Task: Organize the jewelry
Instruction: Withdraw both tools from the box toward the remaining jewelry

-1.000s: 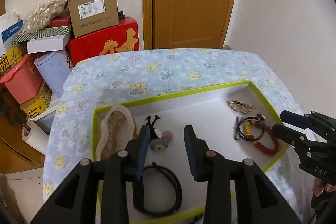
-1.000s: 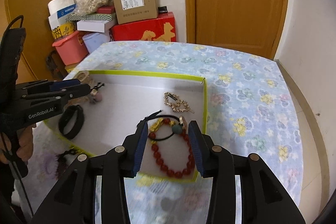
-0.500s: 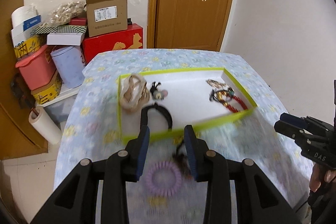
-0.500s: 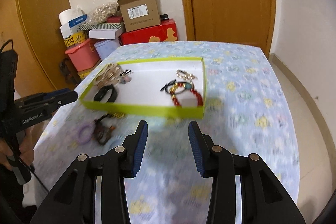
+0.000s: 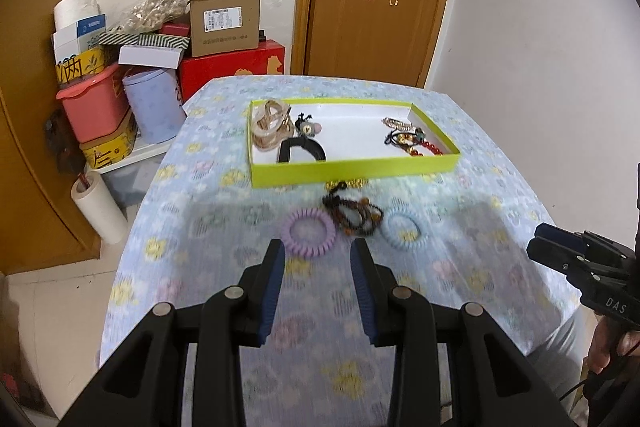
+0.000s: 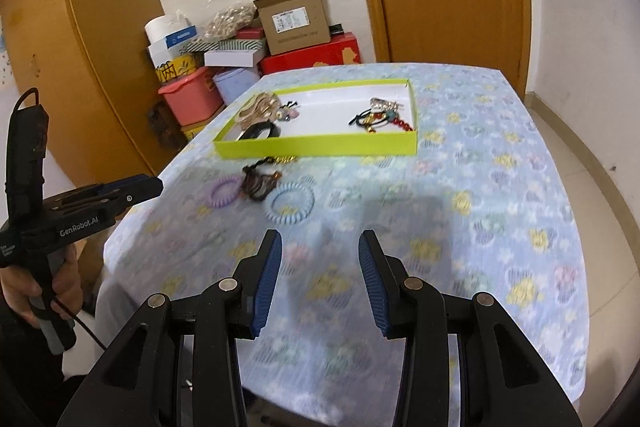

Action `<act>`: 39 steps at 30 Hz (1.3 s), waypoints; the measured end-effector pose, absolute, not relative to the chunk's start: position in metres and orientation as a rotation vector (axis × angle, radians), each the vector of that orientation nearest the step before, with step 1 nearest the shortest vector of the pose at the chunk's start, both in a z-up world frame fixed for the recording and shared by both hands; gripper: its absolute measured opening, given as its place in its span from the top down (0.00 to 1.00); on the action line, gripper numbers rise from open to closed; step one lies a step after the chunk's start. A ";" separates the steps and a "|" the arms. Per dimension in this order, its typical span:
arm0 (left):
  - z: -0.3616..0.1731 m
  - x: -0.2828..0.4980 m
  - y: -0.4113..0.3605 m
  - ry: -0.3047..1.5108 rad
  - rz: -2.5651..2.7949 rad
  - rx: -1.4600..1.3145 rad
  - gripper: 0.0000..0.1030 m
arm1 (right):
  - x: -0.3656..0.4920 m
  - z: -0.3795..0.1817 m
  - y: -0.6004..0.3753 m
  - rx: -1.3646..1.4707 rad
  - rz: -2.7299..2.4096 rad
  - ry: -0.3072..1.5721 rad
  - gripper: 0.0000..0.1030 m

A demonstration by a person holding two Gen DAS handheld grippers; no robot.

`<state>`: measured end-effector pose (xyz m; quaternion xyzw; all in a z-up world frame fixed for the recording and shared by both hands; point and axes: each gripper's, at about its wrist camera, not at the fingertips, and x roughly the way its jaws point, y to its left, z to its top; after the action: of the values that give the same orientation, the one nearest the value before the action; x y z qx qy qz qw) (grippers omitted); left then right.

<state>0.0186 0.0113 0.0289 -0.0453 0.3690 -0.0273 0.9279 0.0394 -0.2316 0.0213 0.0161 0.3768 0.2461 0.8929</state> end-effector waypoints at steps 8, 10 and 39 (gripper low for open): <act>0.023 -0.001 0.005 0.773 -0.056 -0.092 0.66 | 0.020 0.018 -0.221 -0.009 0.565 0.778 0.60; 0.023 -0.003 0.005 0.775 -0.057 -0.092 0.65 | 0.019 0.017 -0.216 -0.019 0.586 0.782 0.60; -0.015 0.071 0.035 0.852 -0.003 -0.161 0.66 | 0.074 -0.003 -0.182 -0.071 0.618 0.840 0.60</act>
<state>0.0714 0.0355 -0.0146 -0.0778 0.4128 -0.0015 0.9075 0.0736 -0.1817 -0.0030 -0.0341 0.4010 0.2953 0.8665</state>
